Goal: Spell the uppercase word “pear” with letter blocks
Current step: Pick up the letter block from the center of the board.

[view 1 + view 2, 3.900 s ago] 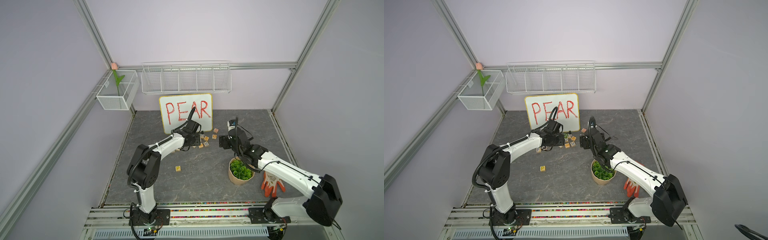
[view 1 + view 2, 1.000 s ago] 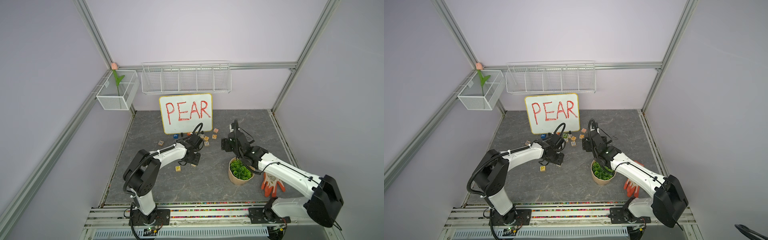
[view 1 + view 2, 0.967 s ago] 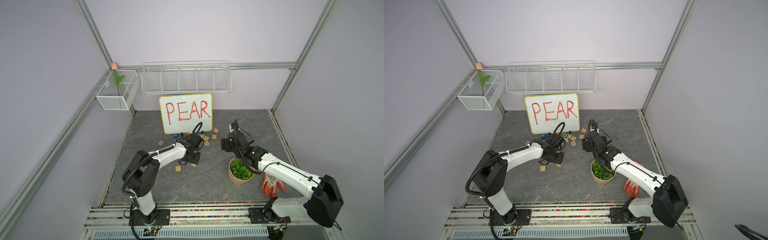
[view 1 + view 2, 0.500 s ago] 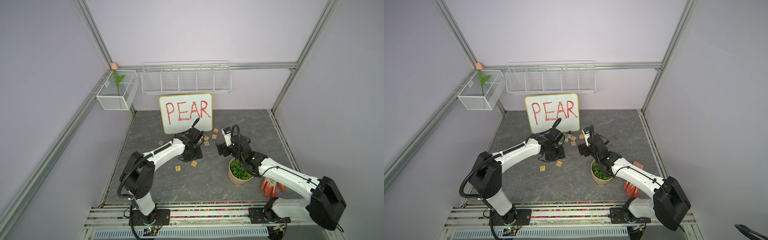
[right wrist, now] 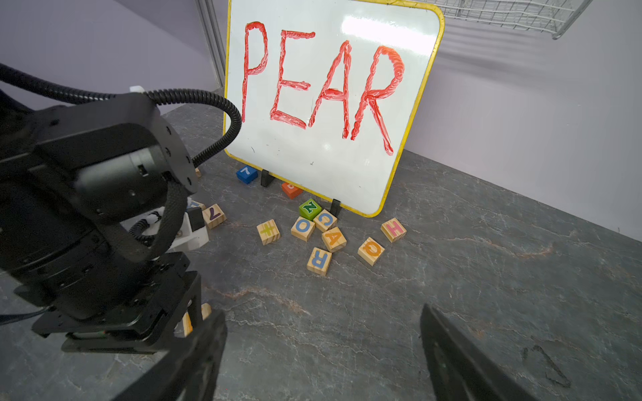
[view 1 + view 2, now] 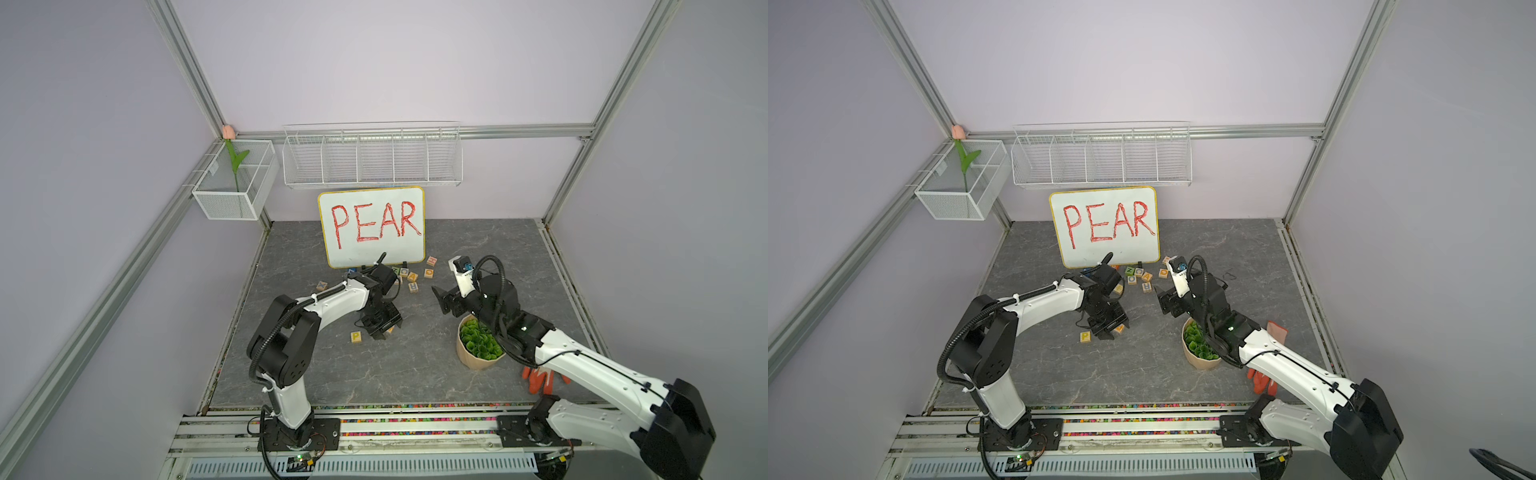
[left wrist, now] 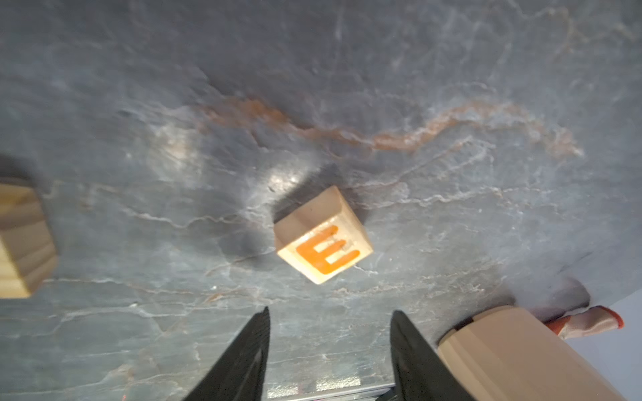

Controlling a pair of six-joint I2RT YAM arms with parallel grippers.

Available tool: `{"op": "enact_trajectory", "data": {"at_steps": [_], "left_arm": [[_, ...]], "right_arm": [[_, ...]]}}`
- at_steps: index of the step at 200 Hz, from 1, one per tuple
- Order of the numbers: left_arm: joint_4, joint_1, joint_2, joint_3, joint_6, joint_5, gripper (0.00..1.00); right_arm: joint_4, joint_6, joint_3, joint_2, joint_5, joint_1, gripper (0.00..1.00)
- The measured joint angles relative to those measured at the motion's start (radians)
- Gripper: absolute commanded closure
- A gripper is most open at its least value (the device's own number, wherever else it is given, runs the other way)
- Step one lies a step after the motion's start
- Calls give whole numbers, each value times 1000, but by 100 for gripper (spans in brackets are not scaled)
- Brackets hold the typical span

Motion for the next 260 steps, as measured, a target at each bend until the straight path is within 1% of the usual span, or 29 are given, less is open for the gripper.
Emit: {"op": "enact_trajectory", "data": {"at_steps": [57,107,152,191,205,231,260], "left_arm": [[62,28,32,0,-51,31,45],[89,44,58,-18,-69,46,51],[79,51,69,-11,-55,53,56],[16,51,106,45,24,36,65],[-12,48,120,74,69,15,66],[-72,23,150,146,164,-89,66],[-142,-33,186,227,269,-205,67]], "right_arm": [[3,0,-5,12,-12,-2,11],[2,0,-5,27,-32,-8,11],[2,0,-5,42,-39,-13,11],[3,0,-5,47,-39,-13,11],[2,0,-5,52,-39,-13,11],[2,0,-5,56,-37,-13,11],[0,0,-5,66,-34,-13,11]]}}
